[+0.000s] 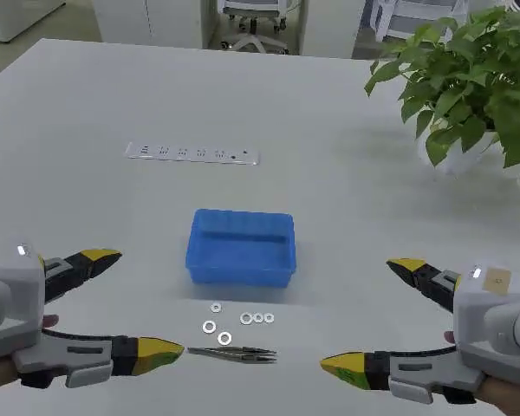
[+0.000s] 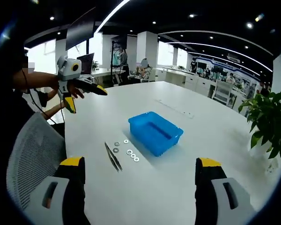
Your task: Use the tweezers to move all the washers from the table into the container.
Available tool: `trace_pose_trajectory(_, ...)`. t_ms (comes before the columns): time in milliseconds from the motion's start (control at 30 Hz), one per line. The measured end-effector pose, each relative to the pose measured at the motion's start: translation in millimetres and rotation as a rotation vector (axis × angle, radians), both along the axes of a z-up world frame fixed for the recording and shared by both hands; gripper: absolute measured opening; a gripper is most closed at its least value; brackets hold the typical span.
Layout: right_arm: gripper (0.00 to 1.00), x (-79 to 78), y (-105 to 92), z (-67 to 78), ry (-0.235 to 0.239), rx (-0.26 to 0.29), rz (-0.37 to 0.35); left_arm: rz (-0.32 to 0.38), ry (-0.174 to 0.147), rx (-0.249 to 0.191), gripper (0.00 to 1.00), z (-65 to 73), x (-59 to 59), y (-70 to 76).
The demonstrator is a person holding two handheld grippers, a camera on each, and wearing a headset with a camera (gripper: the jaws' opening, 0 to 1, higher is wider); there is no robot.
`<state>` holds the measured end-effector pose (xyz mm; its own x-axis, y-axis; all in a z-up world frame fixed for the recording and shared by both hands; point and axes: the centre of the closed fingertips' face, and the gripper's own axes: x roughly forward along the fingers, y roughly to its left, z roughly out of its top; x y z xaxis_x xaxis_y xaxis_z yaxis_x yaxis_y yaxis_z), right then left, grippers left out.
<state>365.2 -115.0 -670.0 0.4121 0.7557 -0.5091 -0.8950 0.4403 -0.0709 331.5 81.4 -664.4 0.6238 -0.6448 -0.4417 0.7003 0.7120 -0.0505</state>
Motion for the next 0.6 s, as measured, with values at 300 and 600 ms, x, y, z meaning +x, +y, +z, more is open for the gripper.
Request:
trace_pose_trajectory(300, 0.99, 0.7, -1.5, -1.4, -0.001, -0.006, 0.000, -0.006, 0.003, -0.003, 0.99, -1.0, 1.8, -3.4)
trace_pose_trajectory(600, 0.99, 0.8, -0.6, -2.2, 0.000, -0.011, 0.009, -0.010, 0.003, 0.004, 0.99, -2.2, 1.9, -1.9)
